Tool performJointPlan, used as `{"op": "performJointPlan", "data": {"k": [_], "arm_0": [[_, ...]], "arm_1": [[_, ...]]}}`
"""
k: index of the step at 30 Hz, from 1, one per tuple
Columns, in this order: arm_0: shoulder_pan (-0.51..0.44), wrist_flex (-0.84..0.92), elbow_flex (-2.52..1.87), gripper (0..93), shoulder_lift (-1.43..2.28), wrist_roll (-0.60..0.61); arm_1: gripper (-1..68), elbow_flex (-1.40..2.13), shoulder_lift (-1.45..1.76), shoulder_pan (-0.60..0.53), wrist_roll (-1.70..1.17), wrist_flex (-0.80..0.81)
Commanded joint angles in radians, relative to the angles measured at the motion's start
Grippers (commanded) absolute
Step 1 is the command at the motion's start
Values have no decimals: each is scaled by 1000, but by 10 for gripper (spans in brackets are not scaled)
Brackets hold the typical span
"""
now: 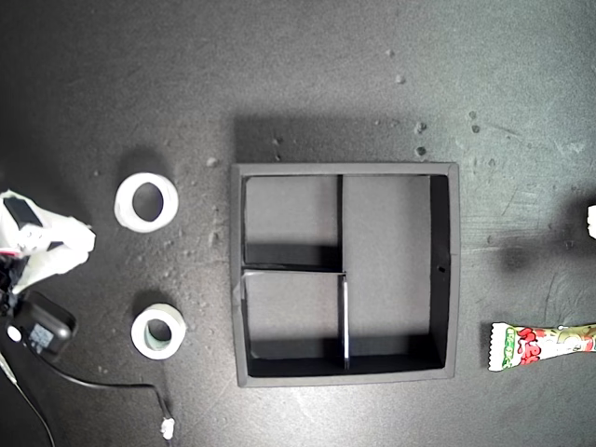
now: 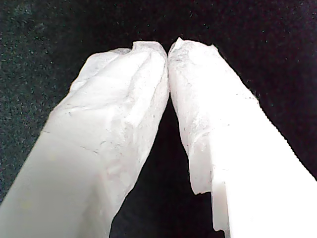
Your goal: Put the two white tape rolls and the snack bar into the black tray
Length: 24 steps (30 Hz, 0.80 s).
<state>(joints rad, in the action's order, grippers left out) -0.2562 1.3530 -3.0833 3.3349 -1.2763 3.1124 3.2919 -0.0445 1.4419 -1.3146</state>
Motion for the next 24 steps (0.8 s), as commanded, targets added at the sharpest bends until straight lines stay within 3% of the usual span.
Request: {"op": "performJointPlan", "data": {"k": [1, 16, 19, 24], "arm_0": [[6, 35, -55, 2, 49, -9], [6, 35, -55, 2, 49, -9], [75, 43, -55, 2, 49, -107], [84, 35, -55, 2, 49, -344]], "arm_1": [[0, 12, 5, -2, -316, -6], [0, 12, 5, -14, -316, -6], [0, 12, 5, 54, -308, -6], [0, 12, 5, 161, -91, 92]]}}
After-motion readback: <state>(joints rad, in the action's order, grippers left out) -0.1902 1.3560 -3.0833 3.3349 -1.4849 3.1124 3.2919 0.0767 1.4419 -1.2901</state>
